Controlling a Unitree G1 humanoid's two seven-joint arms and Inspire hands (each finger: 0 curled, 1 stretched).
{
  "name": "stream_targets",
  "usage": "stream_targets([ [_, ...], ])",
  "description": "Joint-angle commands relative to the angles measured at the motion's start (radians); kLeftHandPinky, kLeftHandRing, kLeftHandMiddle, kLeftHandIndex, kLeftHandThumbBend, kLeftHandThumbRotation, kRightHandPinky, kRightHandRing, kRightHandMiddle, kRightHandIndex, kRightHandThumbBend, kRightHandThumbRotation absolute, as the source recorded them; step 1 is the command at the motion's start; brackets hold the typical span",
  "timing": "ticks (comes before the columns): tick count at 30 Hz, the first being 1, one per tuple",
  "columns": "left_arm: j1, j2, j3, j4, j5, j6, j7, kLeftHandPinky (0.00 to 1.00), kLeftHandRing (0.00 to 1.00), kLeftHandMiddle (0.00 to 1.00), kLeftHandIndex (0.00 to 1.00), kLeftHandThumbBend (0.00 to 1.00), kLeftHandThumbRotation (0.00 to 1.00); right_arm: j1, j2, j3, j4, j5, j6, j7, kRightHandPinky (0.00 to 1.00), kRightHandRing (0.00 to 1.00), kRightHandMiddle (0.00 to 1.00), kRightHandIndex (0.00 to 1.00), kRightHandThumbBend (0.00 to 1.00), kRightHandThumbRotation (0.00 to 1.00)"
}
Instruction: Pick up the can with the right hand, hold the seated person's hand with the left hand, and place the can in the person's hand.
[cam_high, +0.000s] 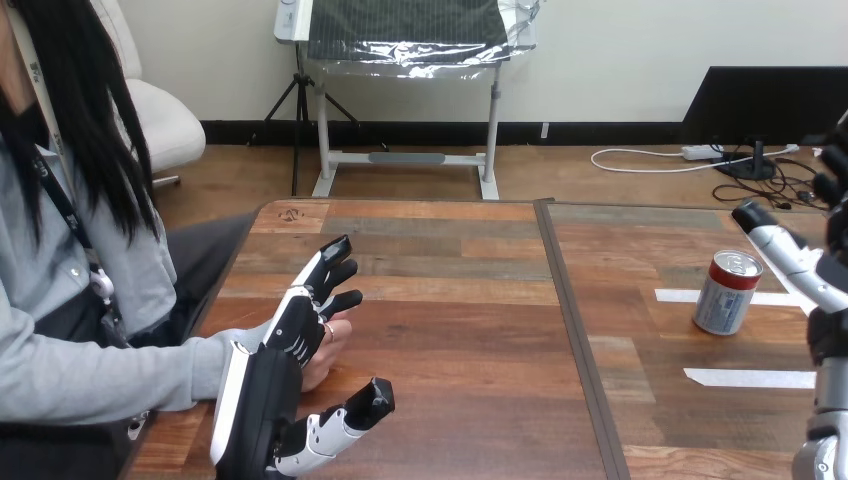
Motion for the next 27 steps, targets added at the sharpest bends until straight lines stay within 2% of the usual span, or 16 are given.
stream_targets([
  [1,-0.053,-0.002,0.001,-0.008,-0.009,-0.017,-0.002,0.80,0.88,0.91,0.88,0.98,0.69,-0.093,-0.042,-0.005,0.060,-0.002,-0.022,0.026,0.92,0.93,0.93,0.90,1.00,0.16],
  [5,-0.056,-0.002,0.003,-0.003,-0.007,-0.027,-0.001,0.79,0.88,0.91,0.88,0.97,0.69,-0.102,-0.049,-0.007,0.094,-0.012,-0.019,0.020,0.91,0.93,0.94,0.91,1.00,0.16],
  [14,-0.054,0.000,0.000,-0.006,-0.012,-0.025,-0.004,0.79,0.88,0.91,0.89,0.97,0.69,-0.120,-0.048,-0.013,0.139,0.002,0.011,0.031,0.93,0.95,0.95,0.93,1.00,0.17],
  [27,-0.050,0.002,-0.004,-0.007,-0.028,-0.022,-0.020,0.79,0.89,0.92,0.89,0.97,0.69,-0.125,-0.055,-0.005,0.175,-0.024,0.066,-0.004,0.95,0.95,0.95,0.95,0.99,0.20],
])
